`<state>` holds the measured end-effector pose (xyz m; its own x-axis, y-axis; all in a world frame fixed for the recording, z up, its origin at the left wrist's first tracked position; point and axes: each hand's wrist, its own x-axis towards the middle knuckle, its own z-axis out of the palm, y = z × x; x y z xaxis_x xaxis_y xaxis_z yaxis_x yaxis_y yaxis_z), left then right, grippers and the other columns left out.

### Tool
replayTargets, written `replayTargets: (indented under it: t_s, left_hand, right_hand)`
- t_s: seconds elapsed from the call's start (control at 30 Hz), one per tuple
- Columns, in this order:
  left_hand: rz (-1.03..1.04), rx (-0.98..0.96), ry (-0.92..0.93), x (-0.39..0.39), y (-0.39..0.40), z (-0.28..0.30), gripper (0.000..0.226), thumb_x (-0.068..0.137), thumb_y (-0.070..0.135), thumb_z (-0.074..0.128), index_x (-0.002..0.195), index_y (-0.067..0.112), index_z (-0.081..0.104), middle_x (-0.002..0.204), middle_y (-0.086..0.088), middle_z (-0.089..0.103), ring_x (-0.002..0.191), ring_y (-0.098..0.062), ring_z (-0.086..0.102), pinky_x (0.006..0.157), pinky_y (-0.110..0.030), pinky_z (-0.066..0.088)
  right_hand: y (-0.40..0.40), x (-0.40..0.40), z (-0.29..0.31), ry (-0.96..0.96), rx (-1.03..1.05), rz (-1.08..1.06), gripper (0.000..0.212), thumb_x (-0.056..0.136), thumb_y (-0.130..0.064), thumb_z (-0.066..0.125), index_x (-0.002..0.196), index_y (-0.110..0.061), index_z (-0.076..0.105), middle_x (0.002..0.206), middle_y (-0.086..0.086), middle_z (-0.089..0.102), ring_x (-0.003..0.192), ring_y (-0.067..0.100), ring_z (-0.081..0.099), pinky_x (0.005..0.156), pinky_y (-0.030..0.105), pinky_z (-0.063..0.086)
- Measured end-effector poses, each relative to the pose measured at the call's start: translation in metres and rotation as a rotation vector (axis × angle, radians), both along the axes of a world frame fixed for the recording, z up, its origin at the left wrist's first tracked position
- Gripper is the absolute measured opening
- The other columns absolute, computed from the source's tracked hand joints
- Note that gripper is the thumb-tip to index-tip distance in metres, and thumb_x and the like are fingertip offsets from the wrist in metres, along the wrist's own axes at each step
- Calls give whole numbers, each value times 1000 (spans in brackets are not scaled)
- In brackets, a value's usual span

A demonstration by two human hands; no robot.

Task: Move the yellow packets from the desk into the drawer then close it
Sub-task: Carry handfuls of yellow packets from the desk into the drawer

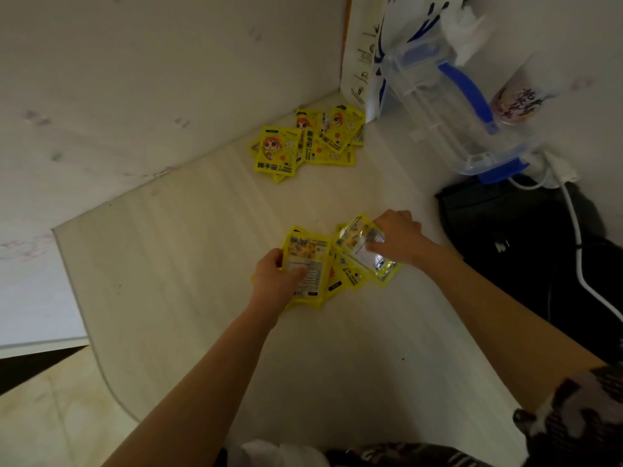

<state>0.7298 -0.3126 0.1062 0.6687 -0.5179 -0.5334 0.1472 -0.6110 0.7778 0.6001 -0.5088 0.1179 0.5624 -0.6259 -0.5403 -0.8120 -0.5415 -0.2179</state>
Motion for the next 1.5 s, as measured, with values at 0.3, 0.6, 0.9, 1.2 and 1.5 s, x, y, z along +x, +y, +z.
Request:
replayTargets:
  t_s: [0.3,0.6,0.9,1.2,1.5]
  left_hand:
    - [48,7,7,-7,17,0,14,81,8,66,91,17,63,89,-1,66,75,-15,65,63,-30,55]
    - [96,-55,158,-23,37,6,18,83,1,65,90,18,62,91,-5,69,79,-19,68,66,-31,55]
    - [-48,-115,276,-32,61,9,16,84,4,67,96,13,64,95,-8,72,86,-27,71,79,-49,58]
    - [-357,-128,267,-29,125,9,15,84,6,69,96,15,67,95,-10,72,92,-29,69,82,-47,57]
    - [-658,-39,266,-78,173,18,15,80,4,70,93,9,66,92,-14,72,85,-31,70,75,-45,59]
  right_hand:
    - [12,-34,5,-216,91,-83,36,87,-29,66,112,-3,61,115,18,59,110,33,54,86,33,40]
    - [76,-76,34,-488,301,-485,20,85,-21,68,104,-13,69,99,5,70,93,20,65,74,29,53]
    - [185,-93,38,-783,541,-984,18,89,-8,63,104,-17,67,107,11,72,94,24,70,86,42,56]
    - [308,-107,24,-943,438,-1338,16,90,-10,62,103,-17,68,105,12,73,95,28,71,88,51,55]
    - [424,-144,34,-1036,240,-1680,16,90,-6,61,94,-20,66,95,7,72,92,27,69,84,43,57]
